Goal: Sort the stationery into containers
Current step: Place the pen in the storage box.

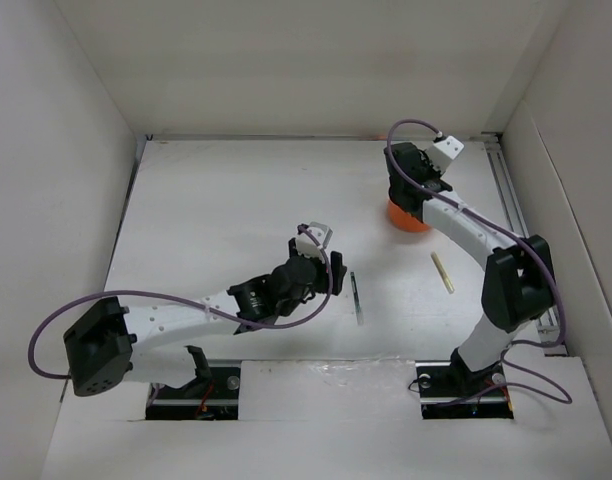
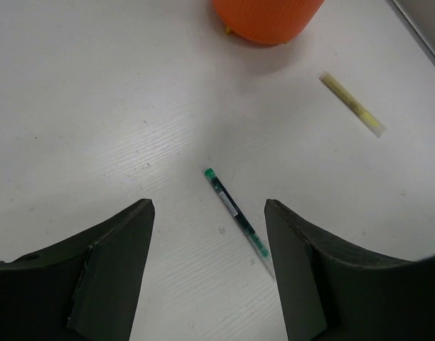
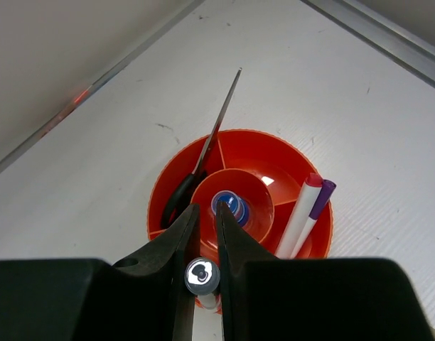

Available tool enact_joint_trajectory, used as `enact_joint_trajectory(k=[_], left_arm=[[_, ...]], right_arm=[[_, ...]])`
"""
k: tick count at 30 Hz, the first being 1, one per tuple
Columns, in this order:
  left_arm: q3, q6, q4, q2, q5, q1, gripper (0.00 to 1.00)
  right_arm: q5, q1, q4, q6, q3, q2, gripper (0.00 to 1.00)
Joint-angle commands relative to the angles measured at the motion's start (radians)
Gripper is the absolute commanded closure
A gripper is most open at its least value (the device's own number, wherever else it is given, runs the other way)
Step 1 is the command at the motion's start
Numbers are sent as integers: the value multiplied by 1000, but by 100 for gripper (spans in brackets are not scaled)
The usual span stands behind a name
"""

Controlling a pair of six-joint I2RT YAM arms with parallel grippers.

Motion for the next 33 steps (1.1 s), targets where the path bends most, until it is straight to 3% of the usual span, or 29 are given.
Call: enact_joint_trajectory(k=[1,6,14,19,24,31,33], left_arm=[[54,-14,2,12,39,11,40],[54,-14,15,34,85,30,46],[105,-14,-20,95,105,30,44],[119,-14,-48,117,105,30,45],[140,-14,-57,144,128,30,49],[192,-23,-92,227,152,30,74],[214,-34,-115,255,140,20,76]], right_arm=[[59,-2,4,16,50,20,100],[79,-2,-13,46,59,47,98],[90,18,-23,57,59,58,61],[80,36,-24,57,68,49,47],[45,54,-36,77,57,-27,43],[-77,104,-47,111,-50,-201,39],[-136,117,-37,120,-88,-244,38]])
